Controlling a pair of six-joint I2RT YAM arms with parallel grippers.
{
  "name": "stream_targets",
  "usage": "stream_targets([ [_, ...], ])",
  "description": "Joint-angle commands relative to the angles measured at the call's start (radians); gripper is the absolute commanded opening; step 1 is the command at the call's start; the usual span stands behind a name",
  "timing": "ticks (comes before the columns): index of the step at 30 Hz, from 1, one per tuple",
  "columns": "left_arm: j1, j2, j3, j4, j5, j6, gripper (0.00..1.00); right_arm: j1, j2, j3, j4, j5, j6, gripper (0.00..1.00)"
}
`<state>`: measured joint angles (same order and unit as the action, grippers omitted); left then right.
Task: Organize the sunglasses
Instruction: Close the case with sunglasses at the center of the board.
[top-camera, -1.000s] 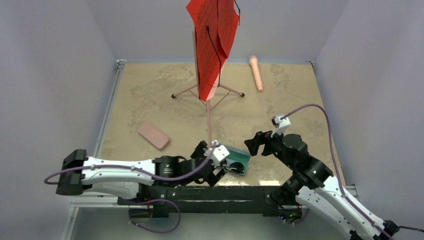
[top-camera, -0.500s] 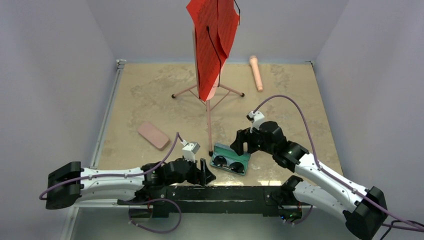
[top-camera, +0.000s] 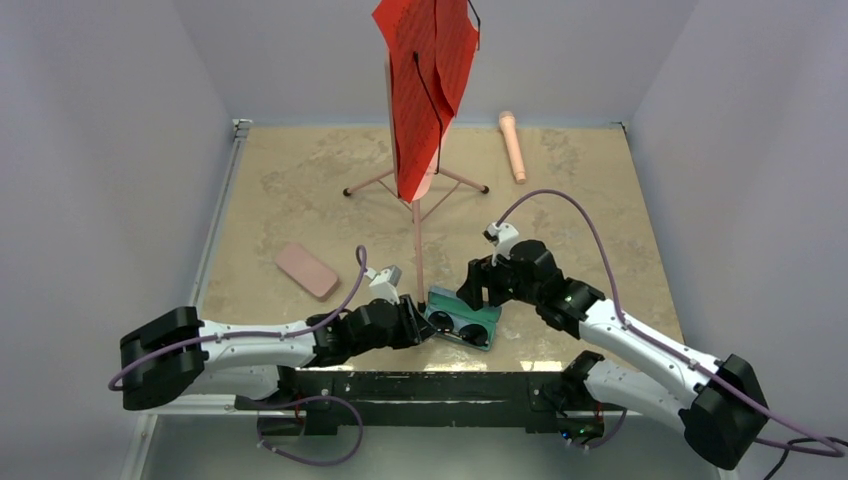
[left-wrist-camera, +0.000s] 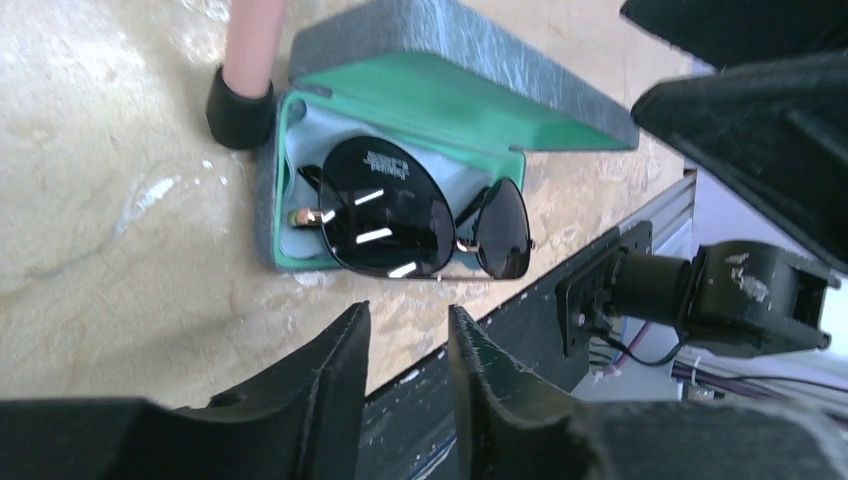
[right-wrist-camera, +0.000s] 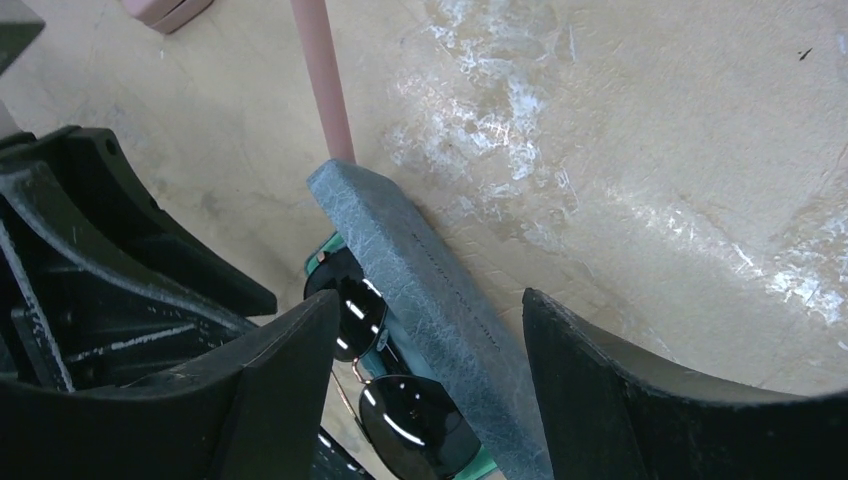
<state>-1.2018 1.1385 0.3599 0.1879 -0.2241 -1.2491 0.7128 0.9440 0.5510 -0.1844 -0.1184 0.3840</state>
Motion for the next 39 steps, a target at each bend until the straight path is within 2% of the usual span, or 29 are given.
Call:
stream_targets([
  [1,0.035,0.030,0.048,0.048,-0.020,-0.027,0.35,0.004,0.022,-0.007,0.057,-0.034,-0.015,0.70],
  [9,0.039,0.076,0.104,0.032,0.000,0.011,0.26,0.005,0.051,-0.019,0.041,-0.061,-0.017,0.63],
  [18,0.039,0.067,0.082,-0.001,0.053,-0.006,0.26,0.005,0.087,-0.026,0.037,-0.108,-0.025,0.59],
  [20,0.039,0.071,0.068,0.001,0.076,-0.008,0.22,0.005,0.087,-0.031,0.043,-0.116,-0.026,0.55],
  [24,0.038,0.092,0.062,0.003,0.108,-0.007,0.15,0.005,0.086,-0.037,0.051,-0.122,-0.026,0.54],
  [39,0.038,0.190,0.095,0.072,0.147,0.005,0.13,0.004,0.085,-0.040,0.053,-0.130,-0.031,0.53],
])
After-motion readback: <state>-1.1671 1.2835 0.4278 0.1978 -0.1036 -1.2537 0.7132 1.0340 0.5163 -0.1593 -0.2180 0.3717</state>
